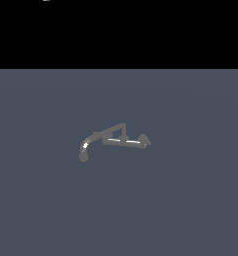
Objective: Turn on the faucet by rotating a designated handle.
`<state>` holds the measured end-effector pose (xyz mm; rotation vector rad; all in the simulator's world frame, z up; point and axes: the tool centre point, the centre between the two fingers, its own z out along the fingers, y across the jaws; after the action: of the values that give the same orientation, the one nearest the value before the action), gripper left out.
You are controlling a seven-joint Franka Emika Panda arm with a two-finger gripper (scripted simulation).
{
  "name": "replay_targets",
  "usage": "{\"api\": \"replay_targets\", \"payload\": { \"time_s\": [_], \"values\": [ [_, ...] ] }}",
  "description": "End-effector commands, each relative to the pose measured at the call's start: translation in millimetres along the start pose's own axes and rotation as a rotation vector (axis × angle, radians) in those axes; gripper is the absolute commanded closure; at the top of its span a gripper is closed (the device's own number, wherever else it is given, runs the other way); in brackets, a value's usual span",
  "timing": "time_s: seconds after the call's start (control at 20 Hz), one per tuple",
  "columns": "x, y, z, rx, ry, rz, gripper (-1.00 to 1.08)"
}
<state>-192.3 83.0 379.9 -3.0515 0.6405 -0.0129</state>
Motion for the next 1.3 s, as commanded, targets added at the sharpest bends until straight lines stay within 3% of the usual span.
{"api": "replay_targets", "payload": {
  "time_s": [0.0, 0.65, 1.25],
  "values": [
    [6.7, -10.7, 15.6, 0.0, 0.0, 0.057, 1.08],
    [50.1, -56.8, 91.1, 0.0, 0.0, 0.332, 1.08],
    [94.7, -83.5, 152.0, -0.001, 0.001, 0.554, 1.08]
  ]
}}
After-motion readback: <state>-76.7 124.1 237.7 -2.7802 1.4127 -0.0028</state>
